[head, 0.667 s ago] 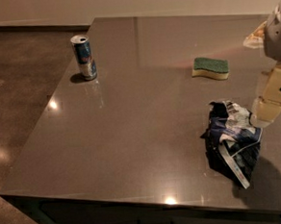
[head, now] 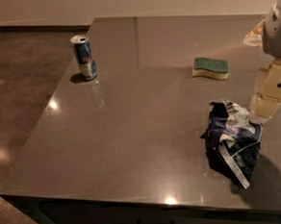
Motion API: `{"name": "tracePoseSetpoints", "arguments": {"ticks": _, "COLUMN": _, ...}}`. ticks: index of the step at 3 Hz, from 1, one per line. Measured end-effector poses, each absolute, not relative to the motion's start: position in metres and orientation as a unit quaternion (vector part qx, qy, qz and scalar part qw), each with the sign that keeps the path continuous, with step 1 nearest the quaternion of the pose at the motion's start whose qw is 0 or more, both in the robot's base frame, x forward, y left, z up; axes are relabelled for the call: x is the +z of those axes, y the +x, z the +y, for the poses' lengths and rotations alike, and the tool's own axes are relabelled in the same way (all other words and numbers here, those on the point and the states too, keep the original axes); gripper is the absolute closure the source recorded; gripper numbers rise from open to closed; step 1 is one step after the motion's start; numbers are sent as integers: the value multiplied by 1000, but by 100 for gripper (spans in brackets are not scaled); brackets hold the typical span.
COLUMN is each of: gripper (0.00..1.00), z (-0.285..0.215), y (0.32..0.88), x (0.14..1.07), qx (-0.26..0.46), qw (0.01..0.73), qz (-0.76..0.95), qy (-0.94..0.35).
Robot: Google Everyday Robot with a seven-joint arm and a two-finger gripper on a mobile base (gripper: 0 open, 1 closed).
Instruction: Move sponge near redbull can
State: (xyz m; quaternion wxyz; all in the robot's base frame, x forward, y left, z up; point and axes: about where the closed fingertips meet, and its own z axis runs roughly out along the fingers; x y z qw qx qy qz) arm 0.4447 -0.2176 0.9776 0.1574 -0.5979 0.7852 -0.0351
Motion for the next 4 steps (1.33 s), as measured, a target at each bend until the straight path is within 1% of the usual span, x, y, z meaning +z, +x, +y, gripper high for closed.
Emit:
{"name": "tracePoseSetpoints", "arguments": {"ticks": 1, "gripper": 0, "z": -225, "y": 472, "x": 969, "qx": -25, "qw": 150, "qz": 802, "qy": -577}}
{"name": "tracePoseSetpoints", "arguments": {"ticks": 2, "gripper": 0, "z": -238, "y": 528, "x": 947, "qx": -9, "qw": 150, "qz": 830, "qy": -537}}
{"name": "tracePoseSetpoints", "arguments": {"ticks": 4, "gripper": 0, "z": -260, "y": 601, "x": 903, "qx": 17, "qw": 169, "qz": 864, "qy": -473}}
